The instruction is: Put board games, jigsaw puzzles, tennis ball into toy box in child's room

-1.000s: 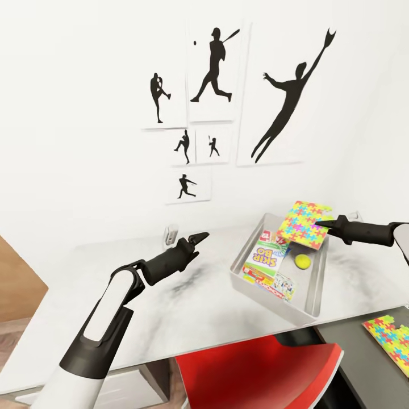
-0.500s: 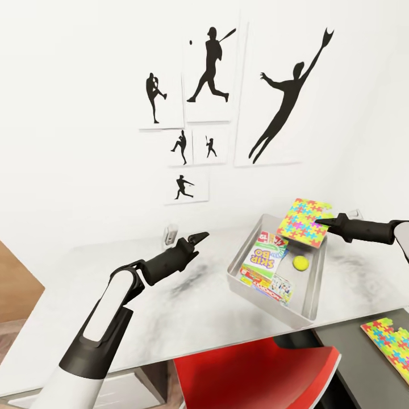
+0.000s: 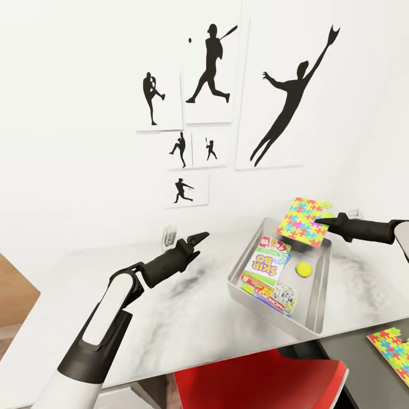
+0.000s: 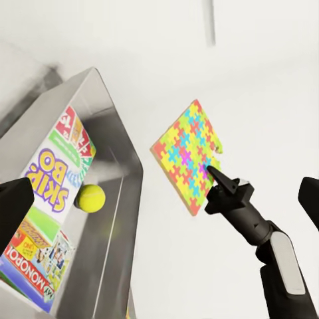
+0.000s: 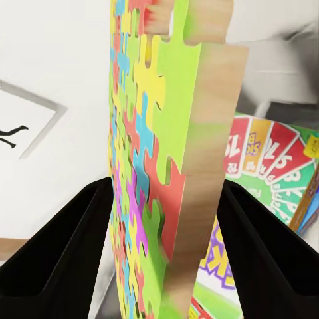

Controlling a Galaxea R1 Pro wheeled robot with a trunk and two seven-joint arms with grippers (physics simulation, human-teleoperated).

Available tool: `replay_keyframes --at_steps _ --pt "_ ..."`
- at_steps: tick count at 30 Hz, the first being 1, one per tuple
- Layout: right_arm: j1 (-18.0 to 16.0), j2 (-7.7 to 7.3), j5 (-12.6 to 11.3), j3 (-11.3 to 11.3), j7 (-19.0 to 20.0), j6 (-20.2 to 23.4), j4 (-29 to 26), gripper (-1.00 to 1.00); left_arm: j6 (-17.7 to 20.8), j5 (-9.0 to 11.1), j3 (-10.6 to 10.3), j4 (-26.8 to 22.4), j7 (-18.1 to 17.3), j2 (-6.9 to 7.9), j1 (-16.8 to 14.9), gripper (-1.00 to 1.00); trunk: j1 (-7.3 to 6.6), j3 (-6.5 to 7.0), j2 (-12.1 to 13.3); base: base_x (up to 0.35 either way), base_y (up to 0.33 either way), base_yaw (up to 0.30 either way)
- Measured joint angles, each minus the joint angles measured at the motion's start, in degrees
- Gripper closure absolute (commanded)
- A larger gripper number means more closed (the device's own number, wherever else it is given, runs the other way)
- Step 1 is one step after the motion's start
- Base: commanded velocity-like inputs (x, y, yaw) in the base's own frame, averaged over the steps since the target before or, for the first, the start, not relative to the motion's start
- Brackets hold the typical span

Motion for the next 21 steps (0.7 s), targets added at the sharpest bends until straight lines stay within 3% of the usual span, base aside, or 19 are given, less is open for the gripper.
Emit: replay_keyframes --at_steps 6,16,21 --pt "2.3 -0.01 -0.1 -0.2 0.0 0.0 -3.8 1.00 0.0 0.0 0.0 0.0 -0.2 0.00 0.0 -1.00 0.00 0.00 0.0 0.002 0.000 0.000" --pt "3.0 1.00 -0.1 0.0 -0.1 0.0 -3.1 1.00 0.6 0.3 0.1 -0.5 0.3 0.09 -0.1 -1.00 0.00 0.00 0.0 0.000 0.000 0.000" --pt "5.1 1.85 0.1 0.2 0.0 0.0 -3.5 1.00 0.8 0.6 0.3 -0.5 0.5 0.15 -0.1 -1.00 0.00 0.00 0.0 0.000 0.000 0.000"
